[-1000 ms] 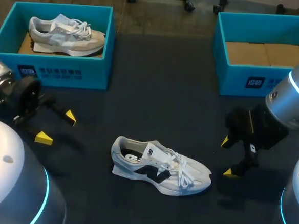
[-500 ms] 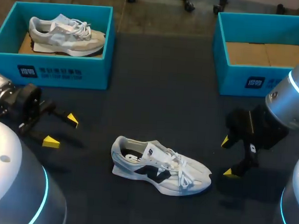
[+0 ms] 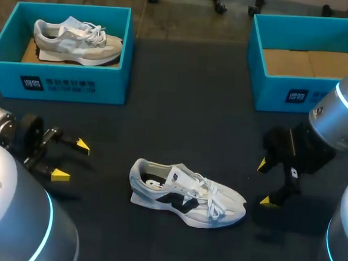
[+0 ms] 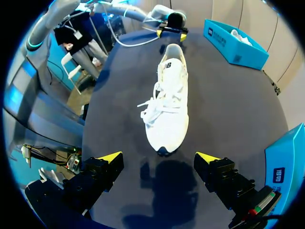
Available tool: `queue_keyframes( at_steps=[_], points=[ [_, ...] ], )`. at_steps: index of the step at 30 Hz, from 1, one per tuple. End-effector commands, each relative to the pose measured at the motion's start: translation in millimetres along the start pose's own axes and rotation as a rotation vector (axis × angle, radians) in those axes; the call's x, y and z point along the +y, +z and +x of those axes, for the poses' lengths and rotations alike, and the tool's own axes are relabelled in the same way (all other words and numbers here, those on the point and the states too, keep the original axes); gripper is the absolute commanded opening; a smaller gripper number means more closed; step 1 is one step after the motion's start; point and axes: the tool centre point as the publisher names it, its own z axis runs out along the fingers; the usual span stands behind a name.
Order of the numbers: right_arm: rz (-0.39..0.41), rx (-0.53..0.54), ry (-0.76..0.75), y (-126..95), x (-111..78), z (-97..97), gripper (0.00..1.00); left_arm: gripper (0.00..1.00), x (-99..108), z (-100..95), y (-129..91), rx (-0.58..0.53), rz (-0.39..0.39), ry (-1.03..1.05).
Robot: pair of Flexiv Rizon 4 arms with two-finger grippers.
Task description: Take the shoe out of the shoebox, open the shoe tongue, remove and reinsert the insole, then place the shoe into the shoebox
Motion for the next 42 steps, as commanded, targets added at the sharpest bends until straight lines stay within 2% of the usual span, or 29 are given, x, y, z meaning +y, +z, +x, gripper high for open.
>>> queue_keyframes(
  at_steps=[1, 17, 27, 29, 42],
  points=[
    [0.002, -0.001, -0.001, 1, -0.1, 0.5, 1.0, 1.0, 4, -1.0, 13, -0.021, -0.01, 0.001],
    [0.002, -0.001, -0.001, 1, -0.1, 0.5, 1.0, 1.0, 8, -13.7, 52, -0.026, -0.055, 0.044],
    [0.002, -0.001, -0.001, 1, -0.1, 0.5, 1.0, 1.0, 8, -31.5, 75, -0.059, -0.026, 0.023],
    [0.002, -0.001, -0.001, 1, -0.1, 0.5, 1.0, 1.0, 7, -33.9, 81, -0.025, -0.024, -0.011],
    [0.002, -0.001, -0.001, 1, -0.1, 0.5, 1.0, 1.0, 9, -34.3, 83, -0.02, -0.021, -0.013]
  ],
)
